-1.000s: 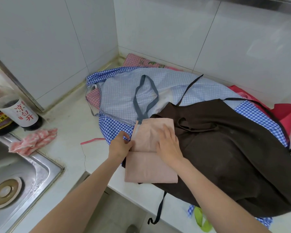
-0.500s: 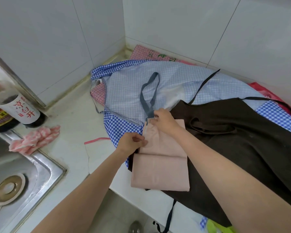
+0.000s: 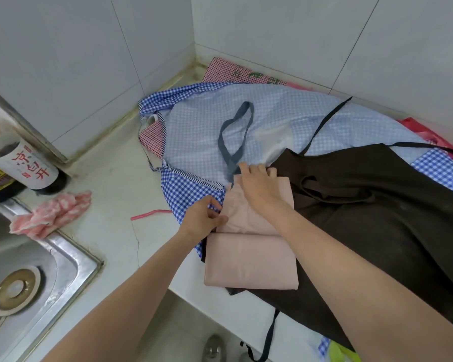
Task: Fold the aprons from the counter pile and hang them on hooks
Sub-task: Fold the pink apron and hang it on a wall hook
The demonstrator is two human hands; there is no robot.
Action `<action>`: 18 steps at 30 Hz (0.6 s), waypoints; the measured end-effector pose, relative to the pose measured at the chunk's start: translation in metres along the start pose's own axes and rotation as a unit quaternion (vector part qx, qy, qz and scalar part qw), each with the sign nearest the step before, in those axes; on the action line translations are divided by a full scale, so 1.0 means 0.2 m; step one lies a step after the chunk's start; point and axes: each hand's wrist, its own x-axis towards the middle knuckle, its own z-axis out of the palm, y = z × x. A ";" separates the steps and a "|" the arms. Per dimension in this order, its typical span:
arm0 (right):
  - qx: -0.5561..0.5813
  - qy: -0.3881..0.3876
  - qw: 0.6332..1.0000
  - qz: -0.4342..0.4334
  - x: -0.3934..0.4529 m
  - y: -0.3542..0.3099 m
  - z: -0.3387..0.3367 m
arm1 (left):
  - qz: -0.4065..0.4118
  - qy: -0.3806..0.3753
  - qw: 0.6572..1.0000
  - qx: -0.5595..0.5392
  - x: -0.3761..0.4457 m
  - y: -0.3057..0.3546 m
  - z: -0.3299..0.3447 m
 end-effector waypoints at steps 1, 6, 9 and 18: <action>-0.017 0.051 0.999 0.008 -0.02 -0.01 0.00 | 0.007 0.000 1.000 0.004 0.00 0.00 0.00; 0.063 0.041 0.984 -0.163 -0.25 0.00 -0.13 | 0.040 0.025 0.998 0.043 -0.02 -0.01 0.00; 0.125 0.006 0.971 -0.204 -0.49 0.07 -0.12 | 0.165 0.119 0.964 0.172 -0.07 0.00 0.01; 0.022 -0.099 0.963 -0.251 -0.83 0.23 0.04 | 0.207 -0.155 0.916 0.306 -0.21 -0.11 -0.05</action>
